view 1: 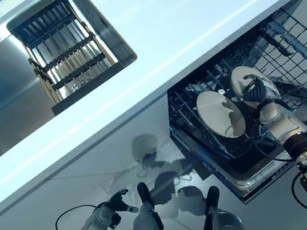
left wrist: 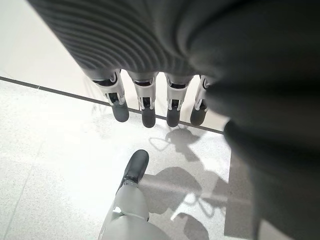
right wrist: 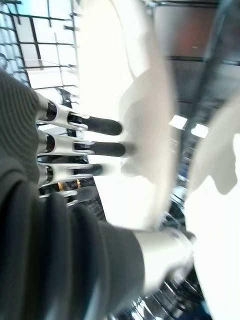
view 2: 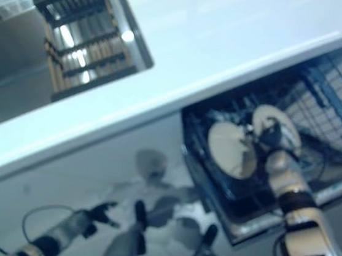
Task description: Take plates into dishwasher
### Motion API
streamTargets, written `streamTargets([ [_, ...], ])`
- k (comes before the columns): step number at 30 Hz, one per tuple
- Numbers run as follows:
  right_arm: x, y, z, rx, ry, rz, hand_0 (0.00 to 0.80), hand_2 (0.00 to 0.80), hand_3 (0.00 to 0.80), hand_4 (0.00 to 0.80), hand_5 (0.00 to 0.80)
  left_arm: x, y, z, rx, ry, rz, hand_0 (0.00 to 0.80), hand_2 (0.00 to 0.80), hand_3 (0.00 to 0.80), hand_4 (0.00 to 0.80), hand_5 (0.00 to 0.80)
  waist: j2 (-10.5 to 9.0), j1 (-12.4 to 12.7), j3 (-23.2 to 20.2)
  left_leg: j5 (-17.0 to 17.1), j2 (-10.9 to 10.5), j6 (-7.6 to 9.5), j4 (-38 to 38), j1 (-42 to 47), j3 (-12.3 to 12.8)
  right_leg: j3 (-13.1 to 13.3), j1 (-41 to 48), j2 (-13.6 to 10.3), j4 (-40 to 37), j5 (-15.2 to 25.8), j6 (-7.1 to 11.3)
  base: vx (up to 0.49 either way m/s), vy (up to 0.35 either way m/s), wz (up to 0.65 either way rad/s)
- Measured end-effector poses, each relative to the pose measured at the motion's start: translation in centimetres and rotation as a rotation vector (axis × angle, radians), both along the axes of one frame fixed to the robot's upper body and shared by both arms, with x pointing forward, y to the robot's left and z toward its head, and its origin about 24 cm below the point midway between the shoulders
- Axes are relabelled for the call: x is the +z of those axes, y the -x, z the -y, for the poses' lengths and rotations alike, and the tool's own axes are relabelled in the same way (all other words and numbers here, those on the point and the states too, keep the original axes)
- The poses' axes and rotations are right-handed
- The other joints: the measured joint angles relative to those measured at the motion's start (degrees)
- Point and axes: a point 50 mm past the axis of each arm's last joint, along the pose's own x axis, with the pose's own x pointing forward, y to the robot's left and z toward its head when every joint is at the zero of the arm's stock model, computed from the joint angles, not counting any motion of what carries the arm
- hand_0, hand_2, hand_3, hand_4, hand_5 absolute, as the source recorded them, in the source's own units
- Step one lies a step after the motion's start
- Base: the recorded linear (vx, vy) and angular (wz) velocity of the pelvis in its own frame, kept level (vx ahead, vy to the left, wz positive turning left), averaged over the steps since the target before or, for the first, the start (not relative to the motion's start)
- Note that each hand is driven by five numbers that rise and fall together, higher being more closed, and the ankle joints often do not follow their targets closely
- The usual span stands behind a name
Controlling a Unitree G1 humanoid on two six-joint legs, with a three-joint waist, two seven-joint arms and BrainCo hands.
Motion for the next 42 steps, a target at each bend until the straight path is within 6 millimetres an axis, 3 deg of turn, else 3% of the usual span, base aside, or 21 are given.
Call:
streamTargets([
  [8,-0.2,0.1,0.0,-0.008,-0.016,0.008,0.0,0.0,0.0,0.0,0.0,0.0,0.0,0.0,-0.001,0.0,0.002,0.0,0.0,0.0,0.0,0.0,-0.28,-0.1,0.1,0.2,0.0,0.18,0.0,0.0,-0.1,0.0,0.1,0.0,0.0,0.2,-0.04,0.0,0.0,0.0],
  [13,-0.6,0.6,-0.2,0.005,-0.027,0.036,0.0,0.0,0.0,0.0,0.0,0.0,0.0,-0.1,-0.001,-0.002,0.001,0.0,0.0,0.0,0.0,0.0,-1.5,-0.2,0.0,0.2,0.0,0.19,0.0,0.3,0.0,0.1,0.4,0.0,0.0,0.3,-0.03,0.0,0.0,0.0],
  [21,1.2,1.7,-0.4,0.026,-0.089,0.217,0.0,0.0,0.0,0.0,0.0,-0.1,0.4,-0.4,0.017,-0.001,-0.002,0.0,0.0,0.0,0.0,0.0,-3.08,-0.3,-0.1,0.2,0.0,0.17,0.0,1.9,0.1,0.3,1.9,0.0,-0.1,0.3,-0.01,0.0,0.0,0.0],
  [23,2.1,2.4,-0.7,0.049,-0.111,0.32,0.0,0.0,0.0,0.0,0.0,-0.3,0.9,-0.6,0.029,-0.002,-0.008,0.0,0.0,0.0,0.0,0.0,-3.83,-0.4,-0.3,0.2,0.0,0.17,0.0,2.1,0.2,0.7,2.0,0.0,-0.1,0.3,0.0,0.0,0.0,0.0],
  [28,2.0,4.9,-0.7,0.033,-0.233,0.487,0.0,0.0,0.0,0.0,0.0,-1.1,2.6,-1.2,0.077,-0.004,-0.036,0.0,0.0,0.0,0.0,0.0,-6.01,-1.8,-1.5,0.2,0.0,0.17,-0.1,2.4,0.4,1.1,2.1,0.0,-0.2,0.3,0.0,0.007,0.019,-0.02],
  [32,-1.3,7.6,1.0,-0.122,-0.542,0.552,0.0,0.0,0.0,0.0,0.0,-1.6,3.5,-1.7,0.104,-0.019,-0.051,0.0,0.0,0.0,0.0,0.0,-7.16,-2.0,-2.2,-0.2,0.1,-0.13,-0.1,4.2,1.9,2.7,2.9,0.0,-0.2,0.3,0.04,0.019,0.037,-0.14],
  [33,-3.2,8.4,1.6,-0.214,-0.719,0.562,0.0,0.0,0.0,0.0,0.0,-1.8,4.0,-1.9,0.114,-0.028,-0.064,0.0,0.0,0.0,0.0,0.0,-7.4,-3.3,-2.9,-0.3,0.2,0.04,-0.1,4.2,2.0,3.0,2.9,0.0,-0.4,0.4,0.05,0.025,0.013,-0.11],
  [36,-6.9,10.1,3.1,-0.394,-0.937,0.527,0.0,0.0,0.0,0.0,0.0,-2.2,4.8,-2.0,0.125,-0.031,-0.086,0.0,0.0,0.0,0.0,0.0,-7.32,-4.9,-4.0,-0.2,0.2,-0.11,-0.1,4.4,3.1,3.9,2.9,0.1,-1.4,1.2,0.0,0.026,-0.005,-0.16],
  [37,-9.0,11.3,3.8,-0.488,-1.012,0.504,0.0,0.0,0.0,0.0,0.0,-2.4,5.0,-1.9,0.128,-0.029,-0.091,0.0,0.0,0.0,0.0,0.0,-7.22,-5.3,-4.7,-0.2,0.2,-0.17,-0.1,4.7,3.4,4.2,3.0,0.2,-1.7,1.4,-0.03,0.024,-0.018,-0.13],
  [39,-12.7,14.1,4.5,-0.658,-1.109,0.438,0.0,0.0,0.0,0.0,0.0,-2.5,5.0,-1.4,0.125,-0.015,-0.092,0.0,0.0,0.0,0.0,0.0,-6.66,-5.2,-5.8,-0.4,0.2,-0.3,-0.2,5.4,3.5,4.2,3.7,0.2,-1.7,1.4,0.0,0.009,-0.01,-0.03],
  [42,-16.3,17.0,4.4,-0.826,-1.18,0.369,0.0,0.0,0.0,0.0,0.0,-2.7,5.4,-1.3,0.127,-0.011,-0.102,0.0,0.0,0.0,0.0,0.0,-5.72,-6.6,-7.1,-0.5,0.3,-0.32,-0.2,5.6,3.6,4.3,3.8,0.2,-1.7,1.4,-0.01,0.0,0.0,0.0],
])
